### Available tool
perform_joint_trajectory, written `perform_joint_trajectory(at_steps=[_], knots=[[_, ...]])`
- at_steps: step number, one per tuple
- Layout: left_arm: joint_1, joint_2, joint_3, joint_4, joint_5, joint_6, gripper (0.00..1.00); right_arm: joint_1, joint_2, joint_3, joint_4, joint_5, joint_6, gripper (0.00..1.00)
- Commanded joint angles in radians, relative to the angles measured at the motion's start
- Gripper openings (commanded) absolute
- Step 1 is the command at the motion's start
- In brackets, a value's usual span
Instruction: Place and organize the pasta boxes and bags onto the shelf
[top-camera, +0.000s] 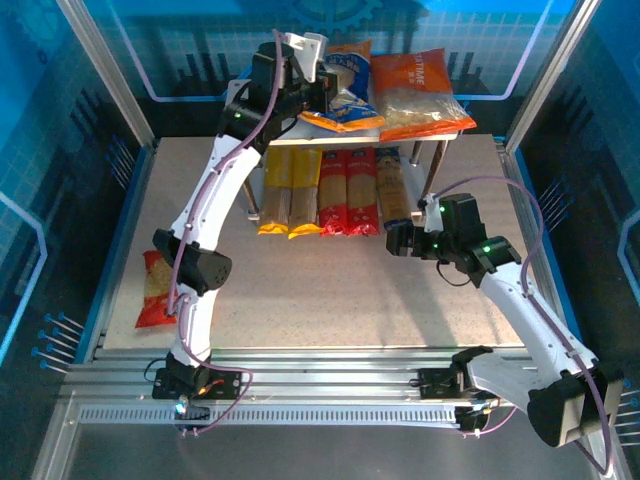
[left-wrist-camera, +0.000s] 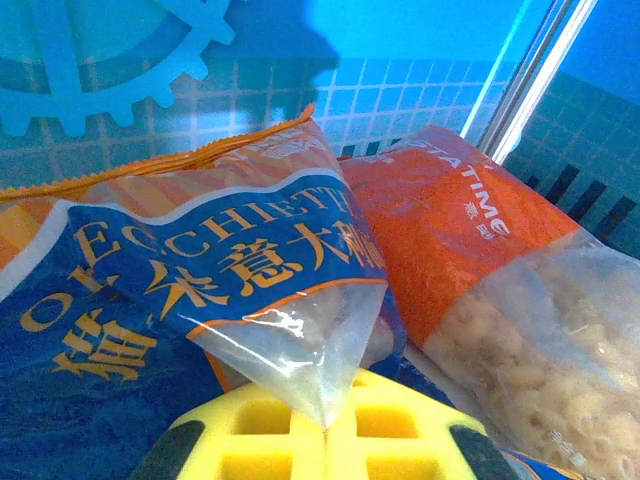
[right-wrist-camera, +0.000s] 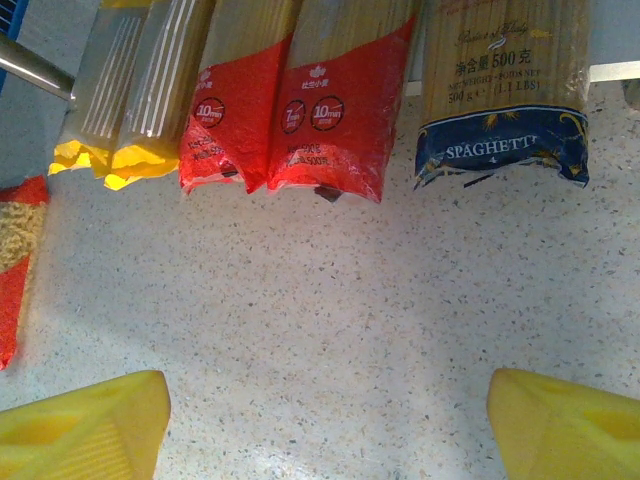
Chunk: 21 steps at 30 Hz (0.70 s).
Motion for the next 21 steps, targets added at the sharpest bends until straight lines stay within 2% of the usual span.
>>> perform_joint_trajectory(at_steps=[1, 3, 4, 7, 9, 10, 15, 18, 21], knots=[[0.006, 0.014, 0.057, 0.123, 0.062, -0.022, 0.0, -0.016, 0.002, -0.003, 0.019, -0.022, -0.013, 0.84], [0.006, 0.023, 0.055, 0.104, 0.08, -0.026, 0.04, -0.017, 0.001, -0.004, 0.019, -0.023, -0.013, 0.84], [0.004, 0.023, 0.051, 0.098, 0.083, -0.027, 0.09, -0.018, 0.001, -0.006, 0.02, -0.023, -0.013, 0.84], [0.004, 0.011, 0.015, 0.091, 0.097, -0.029, 0.33, -0.02, 0.002, -0.007, 0.023, -0.029, -0.011, 0.84], [0.004, 0.002, -0.006, 0.088, 0.095, -0.027, 0.83, -0.019, 0.002, -0.009, 0.027, -0.035, -0.009, 0.84], [0.004, 0.001, -0.007, 0.08, 0.093, -0.023, 0.87, -0.02, 0.002, -0.009, 0.028, -0.036, -0.007, 0.84], [0.004, -0.034, -0.038, 0.072, 0.044, 0.0, 0.84, -0.02, -0.001, -0.014, 0.028, -0.038, -0.002, 0.83], [0.003, -0.103, -0.109, 0.104, -0.019, 0.013, 0.78, -0.02, -0.004, -0.017, 0.028, -0.041, -0.001, 0.84], [-0.003, -0.198, -0.21, 0.147, -0.088, 0.046, 0.79, -0.02, -0.007, -0.02, 0.028, -0.042, 0.0, 0.84]])
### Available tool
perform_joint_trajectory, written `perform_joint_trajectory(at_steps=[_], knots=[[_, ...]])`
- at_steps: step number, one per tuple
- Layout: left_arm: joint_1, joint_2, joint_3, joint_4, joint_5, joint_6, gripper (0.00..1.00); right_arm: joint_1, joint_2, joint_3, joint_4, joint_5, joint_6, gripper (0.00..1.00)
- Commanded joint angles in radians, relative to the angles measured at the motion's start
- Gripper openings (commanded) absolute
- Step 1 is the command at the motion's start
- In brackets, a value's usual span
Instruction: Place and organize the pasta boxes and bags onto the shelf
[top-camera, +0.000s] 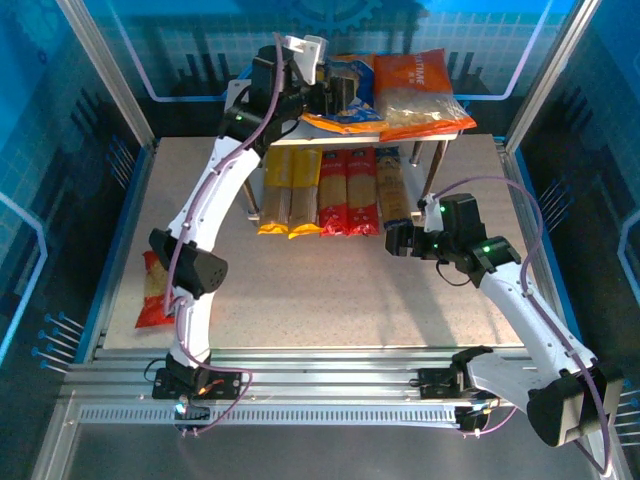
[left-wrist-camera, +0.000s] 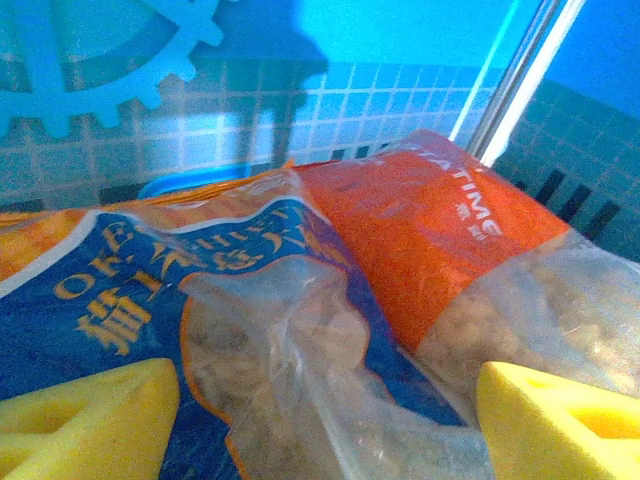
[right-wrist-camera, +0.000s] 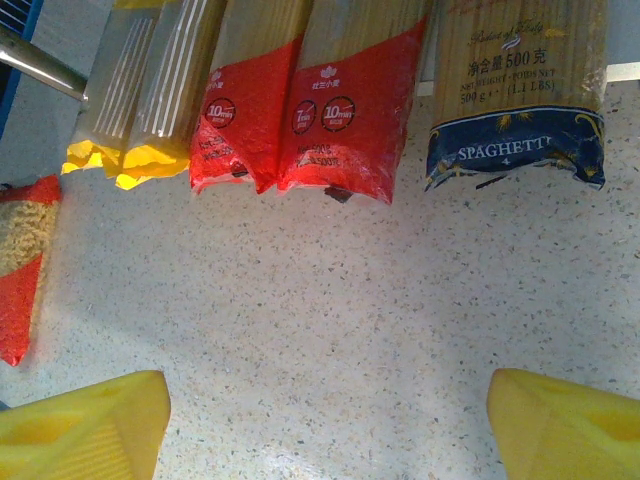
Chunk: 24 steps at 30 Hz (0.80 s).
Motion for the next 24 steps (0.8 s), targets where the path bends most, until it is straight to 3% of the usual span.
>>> perform_joint_trajectory(at_steps=[1, 9, 16, 20, 24], knots=[[-0.006, -0.148, -0.083, 0.072, -0.095, 0.057, 0.79, -0.015, -0.009, -0.01, 0.016, -0.019, -0.001, 0.84], [-0.006, -0.251, -0.201, 0.023, -0.155, 0.088, 0.82, -0.015, -0.018, -0.015, 0.024, -0.035, 0.013, 0.83], [-0.011, -0.137, -0.067, -0.182, -0.191, 0.12, 0.64, -0.015, -0.056, -0.022, 0.003, -0.022, 0.019, 0.83], [-0.025, -0.105, -0.067, -0.214, -0.189, 0.141, 0.63, -0.016, -0.069, -0.021, -0.004, -0.018, 0.023, 0.83], [-0.045, -0.082, -0.066, -0.287, -0.255, 0.178, 0.62, -0.016, -0.072, -0.019, -0.01, -0.019, 0.022, 0.83]])
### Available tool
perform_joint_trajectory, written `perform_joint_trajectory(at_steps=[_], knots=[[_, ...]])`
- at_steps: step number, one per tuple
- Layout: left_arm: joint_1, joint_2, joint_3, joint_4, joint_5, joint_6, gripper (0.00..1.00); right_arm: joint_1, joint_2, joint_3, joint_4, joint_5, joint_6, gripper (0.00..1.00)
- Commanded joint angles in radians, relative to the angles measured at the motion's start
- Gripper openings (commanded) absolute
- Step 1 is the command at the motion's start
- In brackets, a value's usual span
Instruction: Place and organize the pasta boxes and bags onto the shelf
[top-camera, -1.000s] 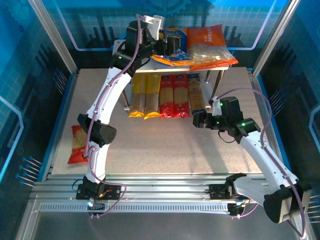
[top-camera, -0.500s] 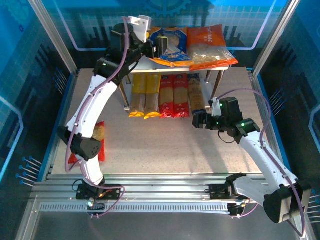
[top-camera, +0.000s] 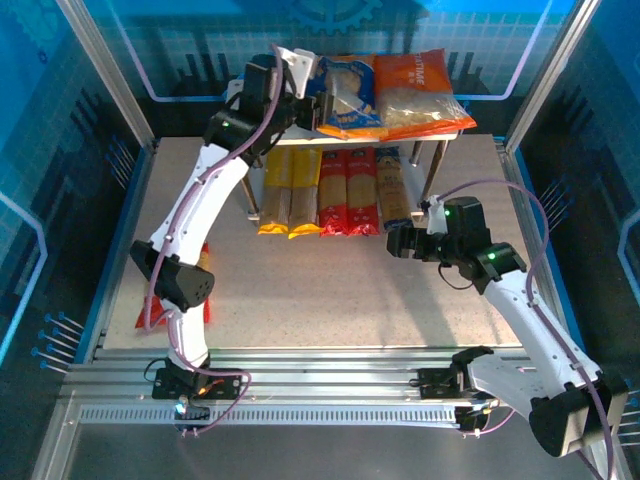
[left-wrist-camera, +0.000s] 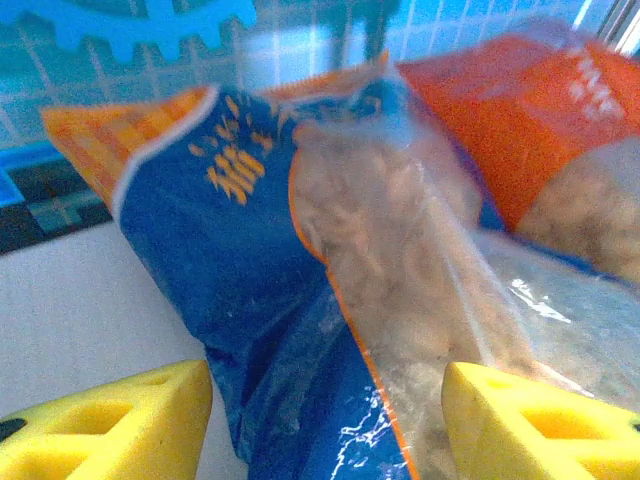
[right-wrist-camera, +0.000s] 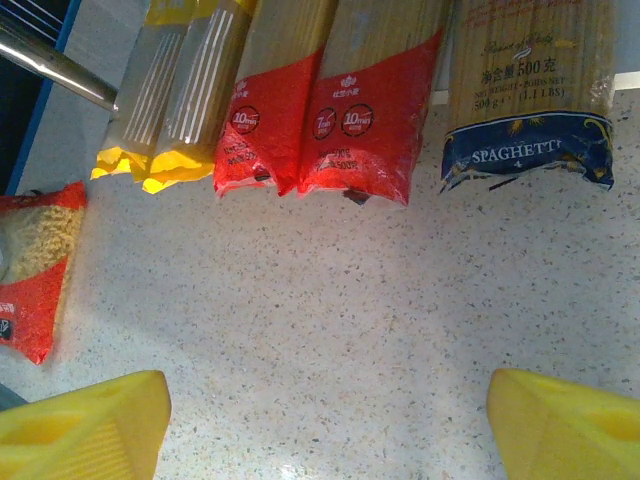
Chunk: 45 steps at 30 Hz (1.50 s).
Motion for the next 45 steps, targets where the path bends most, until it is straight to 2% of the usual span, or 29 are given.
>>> perform_joint_trajectory(at_steps=[1, 9, 14, 17, 27, 31, 35, 40, 45], knots=[[-0.022, 0.02, 0.025, -0.118, -0.091, 0.065, 0.62, -0.014, -0.016, -0.007, -0.015, 0.0, 0.008, 0.83], [-0.027, 0.058, 0.014, -0.206, -0.196, 0.095, 0.62, -0.015, -0.013, -0.005, -0.013, -0.007, 0.013, 0.83], [-0.026, 0.016, -0.044, -0.158, -0.233, 0.073, 0.82, -0.015, -0.016, -0.004, -0.013, -0.009, 0.012, 0.83], [-0.026, -0.072, -0.148, -0.043, -0.219, 0.062, 0.88, -0.015, -0.015, -0.008, -0.009, -0.009, 0.012, 0.83], [-0.029, -0.388, -0.439, 0.216, -0.194, 0.025, 0.92, -0.015, 0.001, -0.008, 0.015, -0.023, 0.003, 0.84], [-0.029, -0.539, -0.582, 0.216, -0.246, -0.006, 0.91, -0.003, 0.02, -0.01, 0.047, -0.126, 0.006, 0.82], [-0.029, -0.738, -0.837, 0.144, -0.372, -0.104, 0.91, 0.117, 0.069, -0.024, 0.129, -0.188, 0.039, 0.8], [-0.026, -0.933, -1.113, -0.087, -0.475, -0.288, 0.91, 0.327, 0.19, -0.012, 0.229, -0.217, 0.071, 0.81], [0.002, -1.017, -1.279, -0.28, -0.527, -0.43, 0.96, 0.414, 0.305, 0.011, 0.313, -0.248, 0.112, 0.81]])
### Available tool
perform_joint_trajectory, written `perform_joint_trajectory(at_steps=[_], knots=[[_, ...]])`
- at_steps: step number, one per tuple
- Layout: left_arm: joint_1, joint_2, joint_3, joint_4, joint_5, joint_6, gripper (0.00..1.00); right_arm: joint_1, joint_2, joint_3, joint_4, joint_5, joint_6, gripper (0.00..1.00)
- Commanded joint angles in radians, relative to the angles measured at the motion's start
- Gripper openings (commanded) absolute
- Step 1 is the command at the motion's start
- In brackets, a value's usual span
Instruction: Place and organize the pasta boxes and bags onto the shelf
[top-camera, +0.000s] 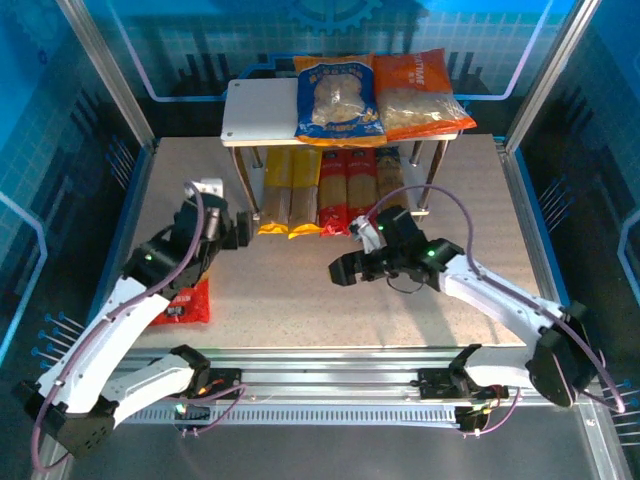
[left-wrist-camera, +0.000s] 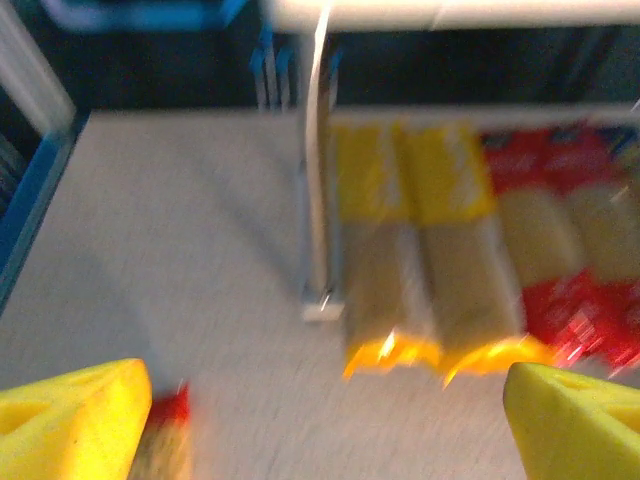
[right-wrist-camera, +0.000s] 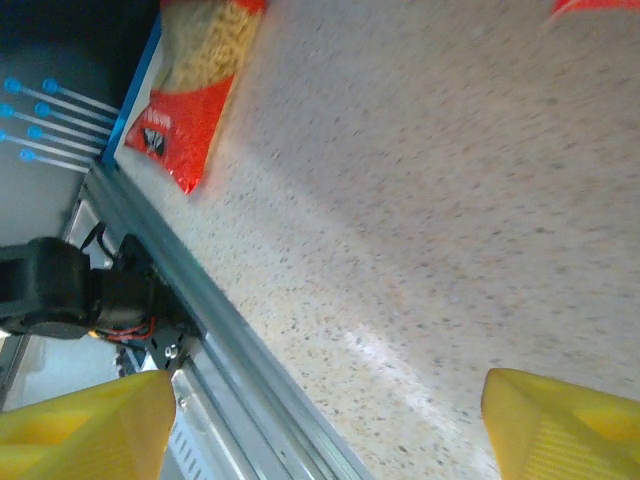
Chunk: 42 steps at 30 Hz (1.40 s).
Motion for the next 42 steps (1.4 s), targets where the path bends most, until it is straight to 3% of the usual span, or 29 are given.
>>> perform_joint_trajectory(at_steps=[1, 6, 12, 17, 20, 25, 31, 37, 42], knots=[[0.034, -0.042, -0.083, -0.172, -0.059, -0.16, 0.96, 0.042, 0.046, 0.026, 0.09, -0.055, 0.035, 0.81], [0.084, -0.049, -0.216, -0.198, 0.027, -0.288, 0.99, 0.097, 0.064, 0.046, 0.087, -0.069, 0.003, 0.83], [0.113, -0.068, -0.3, -0.153, 0.119, -0.458, 0.99, 0.092, -0.021, 0.021, 0.073, -0.041, -0.042, 0.83], [0.171, -0.016, -0.207, -0.266, -0.002, -0.507, 0.99, 0.06, -0.09, 0.001, 0.07, -0.064, -0.066, 0.84], [0.233, 0.022, -0.186, -0.245, -0.012, -0.493, 0.99, 0.03, -0.117, -0.015, 0.074, -0.079, -0.07, 0.84], [0.41, 0.145, -0.149, -0.229, 0.051, -0.409, 0.99, -0.03, -0.156, -0.045, 0.066, -0.105, -0.074, 0.84], [0.586, 0.209, -0.196, -0.128, 0.227, -0.301, 0.99, -0.089, -0.18, -0.061, 0.066, -0.109, -0.062, 0.84], [0.653, 0.23, -0.279, 0.001, 0.303, -0.288, 0.99, -0.105, -0.159, -0.057, 0.058, -0.1, -0.057, 0.84], [0.694, 0.235, -0.358, 0.129, 0.346, -0.358, 0.99, -0.105, -0.144, -0.048, 0.046, -0.09, -0.055, 0.84]])
